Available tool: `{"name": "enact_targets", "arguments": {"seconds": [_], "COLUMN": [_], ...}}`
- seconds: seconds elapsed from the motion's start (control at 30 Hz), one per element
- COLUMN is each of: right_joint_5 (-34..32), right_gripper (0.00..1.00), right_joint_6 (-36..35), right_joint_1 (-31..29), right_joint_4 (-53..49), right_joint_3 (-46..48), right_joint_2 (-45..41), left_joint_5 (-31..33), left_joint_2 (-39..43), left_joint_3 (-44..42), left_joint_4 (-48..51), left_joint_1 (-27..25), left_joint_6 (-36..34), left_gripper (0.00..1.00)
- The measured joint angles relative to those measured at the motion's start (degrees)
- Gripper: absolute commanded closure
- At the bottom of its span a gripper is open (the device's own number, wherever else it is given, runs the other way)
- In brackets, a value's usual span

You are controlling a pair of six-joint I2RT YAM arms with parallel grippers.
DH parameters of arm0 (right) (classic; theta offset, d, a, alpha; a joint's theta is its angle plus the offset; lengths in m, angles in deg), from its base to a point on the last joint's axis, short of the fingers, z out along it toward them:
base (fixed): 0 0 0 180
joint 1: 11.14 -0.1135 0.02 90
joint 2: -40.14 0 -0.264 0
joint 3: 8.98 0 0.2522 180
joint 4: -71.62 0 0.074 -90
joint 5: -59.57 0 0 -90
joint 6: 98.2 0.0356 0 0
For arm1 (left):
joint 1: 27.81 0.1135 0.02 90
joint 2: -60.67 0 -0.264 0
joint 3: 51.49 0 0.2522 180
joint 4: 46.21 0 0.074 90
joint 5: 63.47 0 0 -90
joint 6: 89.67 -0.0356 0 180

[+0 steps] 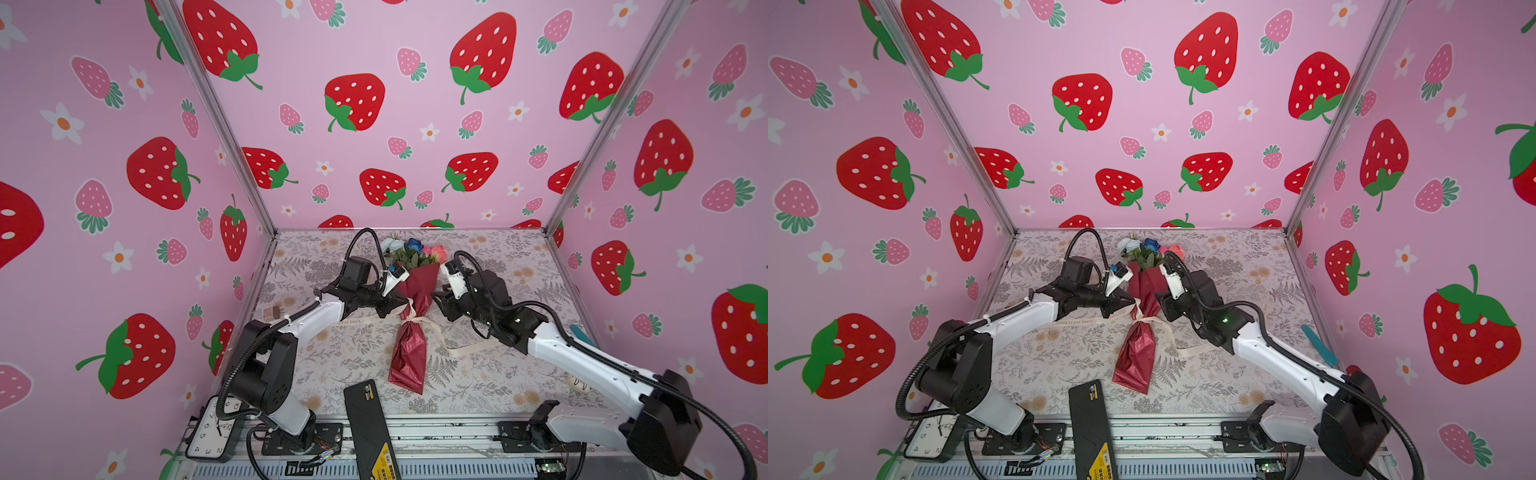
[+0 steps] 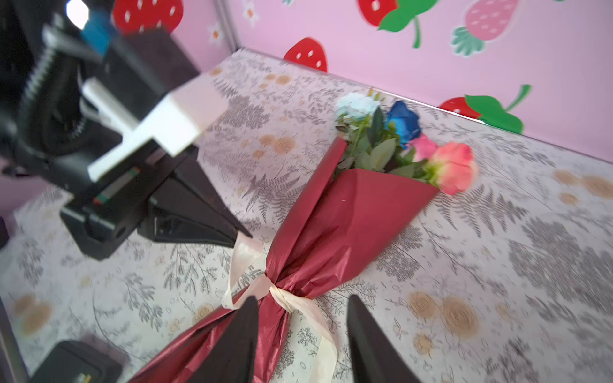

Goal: Tie the bouquet of fake flowers

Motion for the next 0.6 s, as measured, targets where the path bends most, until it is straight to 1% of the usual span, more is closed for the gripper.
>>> {"name": "enact_targets", "arguments": {"seconds": [0.07, 0.1, 0.17, 0.23, 0.3, 0.37, 0.4, 0.5, 0.6], "right_joint_5": [-5.55, -7.76, -12.37, -15.30, -16.96, -17.09, -16.90, -15.13, -12.90], "right_gripper": [0.31, 0.28, 0.23, 0.20, 0.22, 0.29, 0.30, 0.30, 0.33], "right_joint_6": [4.87, 6.86, 11.87, 15.37, 17.88, 18.69, 19.04, 18.73, 17.16], "right_joint_1": [2.34, 3.61, 8.02, 12.68, 18.23, 23.43, 25.29, 30.67, 34.77], "right_joint_4": [-5.60, -8.37, -14.97, -20.76, -25.66, -29.31, -30.29, -30.86, -30.01], "right_joint_3": [-0.24, -0.50, -1.07, -1.36, -1.38, -1.36, -1.29, 0.31, 3.69], "right_joint_2": [-4.57, -6.10, -9.22, -11.13, -11.98, -11.43, -10.91, -8.68, -4.79], "left_joint_5": [1.42, 2.14, 3.54, 4.70, 5.68, 6.60, 6.84, 7.50, 8.00], "left_joint_2": [0.92, 1.18, 1.75, 2.21, 2.78, 3.15, 3.19, 3.21, 3.21], "left_joint_3": [-0.55, -0.59, -0.59, -0.70, -1.31, -2.19, -2.47, -2.97, -3.15], "left_joint_4": [-0.33, -0.44, -0.74, -1.14, -1.79, -2.49, -2.62, -2.80, -3.50], "left_joint_1": [-0.55, -0.79, -1.29, -1.68, -1.97, -2.25, -2.36, -2.49, -2.58], "left_joint_6": [0.96, 1.36, 2.32, 3.15, 4.11, 4.90, 5.25, 6.08, 6.73], "left_gripper": [1.00, 1.00, 1.00, 1.00, 1.00, 1.00, 1.00, 1.00, 1.00]}}
